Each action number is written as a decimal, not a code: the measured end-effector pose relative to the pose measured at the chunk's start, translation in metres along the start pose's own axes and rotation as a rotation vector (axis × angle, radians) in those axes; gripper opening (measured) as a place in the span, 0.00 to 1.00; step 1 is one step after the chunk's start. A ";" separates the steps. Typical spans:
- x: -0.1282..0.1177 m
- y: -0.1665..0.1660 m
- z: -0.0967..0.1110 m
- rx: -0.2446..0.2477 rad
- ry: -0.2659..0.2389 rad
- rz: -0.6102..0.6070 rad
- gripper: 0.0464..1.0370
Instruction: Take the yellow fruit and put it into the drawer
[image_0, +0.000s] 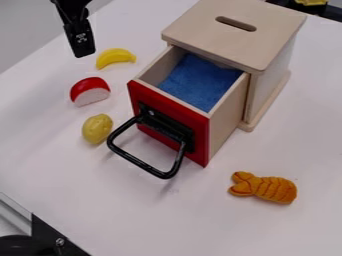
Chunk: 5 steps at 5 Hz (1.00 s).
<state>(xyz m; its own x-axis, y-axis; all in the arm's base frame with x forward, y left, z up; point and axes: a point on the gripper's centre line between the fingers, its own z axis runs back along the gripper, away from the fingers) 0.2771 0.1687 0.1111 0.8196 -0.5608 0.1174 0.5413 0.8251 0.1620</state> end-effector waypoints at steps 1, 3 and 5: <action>-0.002 -0.005 -0.010 -0.033 0.017 -0.003 0.96; 0.014 0.019 -0.017 -0.045 0.010 0.035 0.96; 0.036 0.045 -0.051 -0.046 0.035 0.052 0.96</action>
<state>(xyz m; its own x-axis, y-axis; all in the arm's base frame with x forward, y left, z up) 0.3409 0.1895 0.0722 0.8525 -0.5149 0.0901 0.5052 0.8559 0.1108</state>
